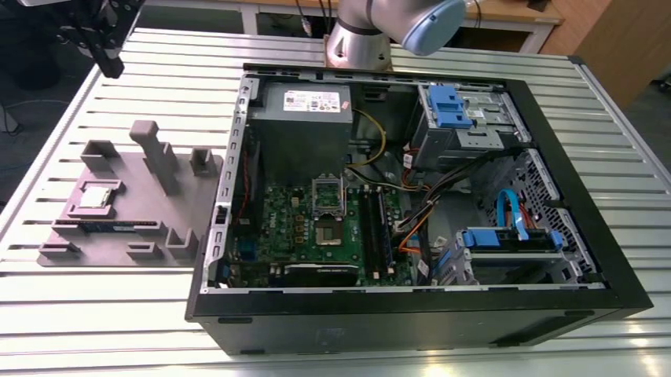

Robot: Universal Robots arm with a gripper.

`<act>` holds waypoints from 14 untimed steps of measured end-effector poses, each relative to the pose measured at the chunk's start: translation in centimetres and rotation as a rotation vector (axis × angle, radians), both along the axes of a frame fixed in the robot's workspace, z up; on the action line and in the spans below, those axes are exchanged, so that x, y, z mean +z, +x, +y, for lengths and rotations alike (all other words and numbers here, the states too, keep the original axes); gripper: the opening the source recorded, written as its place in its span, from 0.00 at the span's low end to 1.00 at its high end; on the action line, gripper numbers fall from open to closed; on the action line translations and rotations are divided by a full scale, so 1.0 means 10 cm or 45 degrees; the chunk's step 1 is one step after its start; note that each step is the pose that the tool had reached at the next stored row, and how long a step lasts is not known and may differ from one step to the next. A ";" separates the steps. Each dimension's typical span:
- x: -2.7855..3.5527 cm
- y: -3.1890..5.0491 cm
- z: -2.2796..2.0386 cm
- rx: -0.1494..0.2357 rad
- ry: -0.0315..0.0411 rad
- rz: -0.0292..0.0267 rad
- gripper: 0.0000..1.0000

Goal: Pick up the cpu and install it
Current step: 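Reach for the cpu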

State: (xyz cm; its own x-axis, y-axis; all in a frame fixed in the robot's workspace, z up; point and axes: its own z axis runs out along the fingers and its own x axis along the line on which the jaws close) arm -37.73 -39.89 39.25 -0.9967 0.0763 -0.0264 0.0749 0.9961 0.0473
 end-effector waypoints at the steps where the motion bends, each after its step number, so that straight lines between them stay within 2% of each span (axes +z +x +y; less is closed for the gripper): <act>1: 0.000 -0.072 0.000 0.000 0.0001 -0.0001 0.11; 2: 0.000 -0.072 0.000 0.000 0.0000 -0.0001 0.11; 4: 0.000 -0.162 0.000 0.000 0.0000 0.0000 0.11; 14: -0.025 -0.181 -0.007 0.000 0.0001 -0.0001 0.11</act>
State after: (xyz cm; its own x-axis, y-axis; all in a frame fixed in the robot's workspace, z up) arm -39.54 -39.96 39.00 -0.9967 0.0763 -0.0264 0.0750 0.9961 0.0474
